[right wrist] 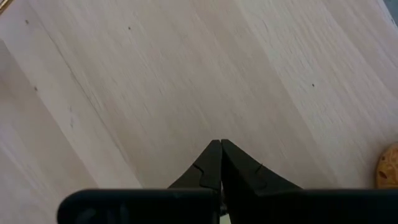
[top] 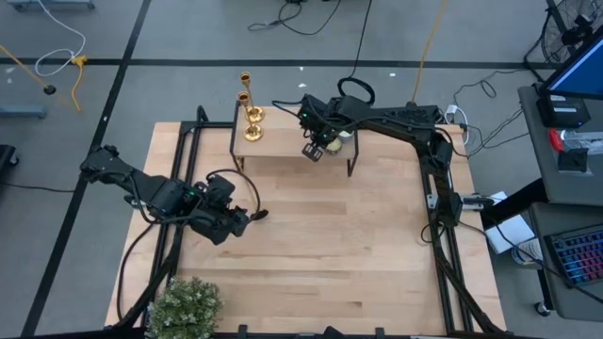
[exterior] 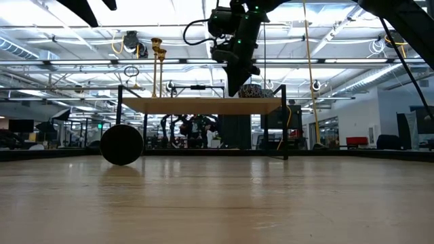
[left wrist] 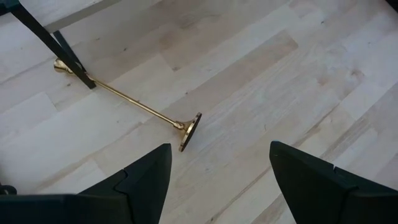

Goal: Pick & Place candle stick holders
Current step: Put the red white scented candle on the shelf

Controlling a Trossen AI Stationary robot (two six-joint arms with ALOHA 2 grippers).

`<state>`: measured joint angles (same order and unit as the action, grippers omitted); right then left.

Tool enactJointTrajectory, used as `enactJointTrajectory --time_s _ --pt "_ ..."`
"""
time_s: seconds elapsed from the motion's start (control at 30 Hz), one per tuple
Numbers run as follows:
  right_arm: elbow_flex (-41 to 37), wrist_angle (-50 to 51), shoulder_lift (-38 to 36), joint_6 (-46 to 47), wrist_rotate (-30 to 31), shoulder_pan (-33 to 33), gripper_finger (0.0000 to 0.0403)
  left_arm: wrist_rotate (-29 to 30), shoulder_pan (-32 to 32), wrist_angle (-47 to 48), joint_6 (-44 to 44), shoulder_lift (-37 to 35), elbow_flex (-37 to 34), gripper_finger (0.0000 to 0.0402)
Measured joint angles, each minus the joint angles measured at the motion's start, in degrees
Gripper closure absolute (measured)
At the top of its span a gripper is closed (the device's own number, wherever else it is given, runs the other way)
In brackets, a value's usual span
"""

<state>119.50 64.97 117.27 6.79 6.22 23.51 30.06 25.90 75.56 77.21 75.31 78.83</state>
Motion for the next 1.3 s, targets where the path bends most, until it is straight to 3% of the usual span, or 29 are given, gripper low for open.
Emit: enactJointTrajectory --time_s 0.7,1.3 --pt "-0.1 -0.2 -1.0 -1.7 1.3 -1.5 0.0403 0.1 0.0 0.0 -0.1 0.0 0.0 0.0128" --pt "-0.1 5.6 -1.5 -6.4 3.0 -3.5 0.0403 0.1 -0.8 -1.9 -1.2 0.0 0.0 0.0128"
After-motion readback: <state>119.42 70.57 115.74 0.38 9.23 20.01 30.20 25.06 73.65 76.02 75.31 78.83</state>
